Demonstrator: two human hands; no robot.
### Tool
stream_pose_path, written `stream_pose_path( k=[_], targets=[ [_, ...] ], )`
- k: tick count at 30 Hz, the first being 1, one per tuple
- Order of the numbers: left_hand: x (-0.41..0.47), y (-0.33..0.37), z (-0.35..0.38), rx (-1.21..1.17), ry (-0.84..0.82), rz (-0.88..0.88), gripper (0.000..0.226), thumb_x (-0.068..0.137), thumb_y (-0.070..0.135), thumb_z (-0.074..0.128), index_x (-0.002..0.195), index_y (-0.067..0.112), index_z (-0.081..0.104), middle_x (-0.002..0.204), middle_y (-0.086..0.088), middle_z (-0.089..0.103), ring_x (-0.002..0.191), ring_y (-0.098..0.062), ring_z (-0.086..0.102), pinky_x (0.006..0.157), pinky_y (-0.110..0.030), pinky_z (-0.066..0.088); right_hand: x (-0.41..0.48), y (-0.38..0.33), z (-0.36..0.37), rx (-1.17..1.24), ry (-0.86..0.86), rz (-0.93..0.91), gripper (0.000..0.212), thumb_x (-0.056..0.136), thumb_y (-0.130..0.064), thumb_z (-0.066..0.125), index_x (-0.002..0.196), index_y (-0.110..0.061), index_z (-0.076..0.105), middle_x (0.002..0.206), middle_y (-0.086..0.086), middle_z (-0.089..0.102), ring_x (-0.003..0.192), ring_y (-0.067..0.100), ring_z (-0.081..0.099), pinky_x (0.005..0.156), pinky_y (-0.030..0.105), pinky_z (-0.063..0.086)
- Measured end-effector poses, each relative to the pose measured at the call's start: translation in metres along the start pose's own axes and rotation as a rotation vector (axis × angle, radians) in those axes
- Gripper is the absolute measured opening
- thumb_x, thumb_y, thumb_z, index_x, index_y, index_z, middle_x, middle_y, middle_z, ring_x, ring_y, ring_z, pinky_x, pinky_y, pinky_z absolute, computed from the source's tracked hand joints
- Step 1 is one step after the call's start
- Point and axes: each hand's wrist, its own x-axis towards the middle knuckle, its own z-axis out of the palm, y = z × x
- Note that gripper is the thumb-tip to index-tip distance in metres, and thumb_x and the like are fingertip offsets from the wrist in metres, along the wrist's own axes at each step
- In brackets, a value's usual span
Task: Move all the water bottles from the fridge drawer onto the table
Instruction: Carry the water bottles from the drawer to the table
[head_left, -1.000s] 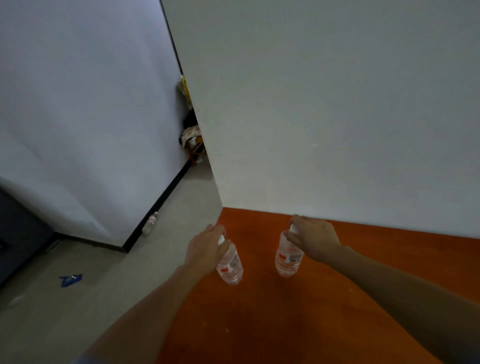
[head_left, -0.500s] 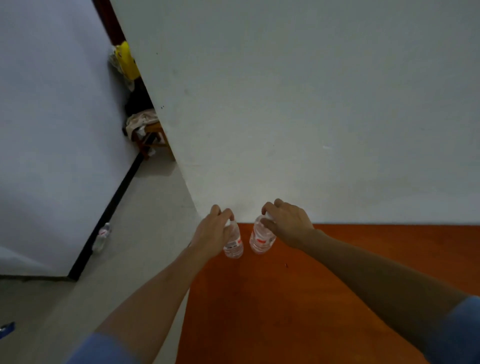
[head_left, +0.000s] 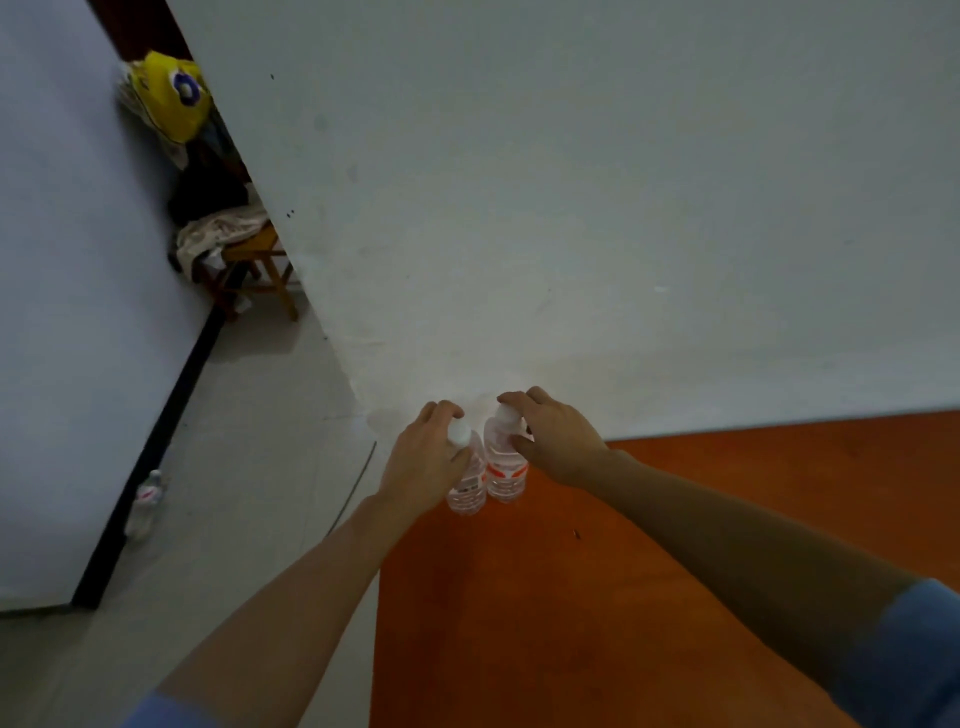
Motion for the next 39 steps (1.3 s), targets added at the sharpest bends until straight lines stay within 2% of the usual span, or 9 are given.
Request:
stream_pose_path(
  k=[7, 12, 14, 22, 27, 34, 37, 39],
  targets=[
    [-0.011, 0.03, -0.022, 0.206, 0.061, 0.071, 0.034, 0.09, 0.034, 0.059, 0.118, 0.016, 0.053, 0.118, 0.0, 0.053, 0.098, -0.017, 0.057, 0.079, -0.029, 0.05, -0.034, 0.012, -0.02, -0.028, 0.035, 0.104, 0.053, 0.094, -0.029, 0.058, 0.142, -0.021, 0.037, 0.132, 0.005, 0.051, 0.104, 0.02, 0.06, 0.087, 0.033, 0.052],
    [-0.021, 0.099, -0.016, 0.258, 0.009, 0.215, 0.026, 0.093, 0.035, 0.054, 0.111, 0.017, 0.059, 0.111, 0.002, 0.061, 0.09, -0.013, 0.059, 0.077, -0.026, 0.046, -0.107, 0.049, -0.056, -0.015, 0.079, 0.216, 0.05, 0.095, -0.03, 0.056, 0.141, -0.019, 0.041, 0.136, 0.005, 0.051, 0.11, 0.019, 0.059, 0.095, 0.035, 0.05],
    [-0.031, 0.136, -0.001, 0.267, -0.029, 0.264, 0.026, 0.093, 0.036, 0.053, 0.11, 0.018, 0.06, 0.107, 0.002, 0.062, 0.087, -0.014, 0.059, 0.076, -0.027, 0.047, -0.152, 0.071, -0.072, -0.031, 0.114, 0.267, 0.048, 0.095, -0.032, 0.055, 0.14, -0.02, 0.041, 0.135, 0.003, 0.051, 0.111, 0.02, 0.058, 0.093, 0.034, 0.05],
    [-0.122, 0.338, 0.106, 0.258, -0.182, 0.547, 0.019, 0.088, 0.034, 0.057, 0.096, 0.018, 0.061, 0.097, -0.003, 0.064, 0.086, -0.023, 0.061, 0.075, -0.038, 0.052, -0.408, 0.166, -0.133, -0.144, 0.238, 0.51, 0.043, 0.096, -0.035, 0.054, 0.136, -0.02, 0.046, 0.13, 0.005, 0.052, 0.108, 0.028, 0.058, 0.086, 0.043, 0.051],
    [-0.203, 0.472, 0.184, 0.261, -0.266, 0.78, 0.017, 0.089, 0.035, 0.056, 0.095, 0.02, 0.06, 0.093, 0.001, 0.061, 0.084, -0.02, 0.06, 0.065, -0.03, 0.044, -0.579, 0.21, -0.169, -0.19, 0.309, 0.711, 0.043, 0.095, -0.038, 0.053, 0.135, -0.022, 0.047, 0.128, 0.002, 0.054, 0.107, 0.021, 0.059, 0.081, 0.034, 0.052],
    [-0.296, 0.647, 0.279, 0.183, -0.406, 1.089, 0.016, 0.09, 0.035, 0.057, 0.091, 0.019, 0.059, 0.086, 0.003, 0.06, 0.077, -0.016, 0.058, 0.065, -0.03, 0.048, -0.786, 0.264, -0.199, -0.18, 0.489, 1.075, 0.042, 0.093, -0.039, 0.056, 0.132, -0.023, 0.05, 0.122, -0.001, 0.059, 0.103, 0.017, 0.06, 0.082, 0.027, 0.048],
    [-0.331, 0.715, 0.327, 0.161, -0.491, 1.205, 0.015, 0.091, 0.033, 0.056, 0.091, 0.019, 0.06, 0.085, 0.002, 0.061, 0.072, -0.013, 0.057, 0.061, -0.027, 0.048, -0.868, 0.295, -0.201, -0.166, 0.514, 1.209, 0.044, 0.093, -0.038, 0.055, 0.134, -0.025, 0.049, 0.126, -0.001, 0.057, 0.107, 0.02, 0.059, 0.082, 0.03, 0.046],
    [-0.352, 0.76, 0.363, 0.153, -0.522, 1.271, 0.018, 0.092, 0.035, 0.055, 0.097, 0.019, 0.06, 0.089, 0.002, 0.061, 0.072, -0.012, 0.053, 0.057, -0.023, 0.04, -0.918, 0.32, -0.203, -0.14, 0.532, 1.294, 0.043, 0.091, -0.039, 0.055, 0.132, -0.026, 0.049, 0.127, -0.001, 0.057, 0.107, 0.021, 0.059, 0.086, 0.034, 0.049]
  ],
)
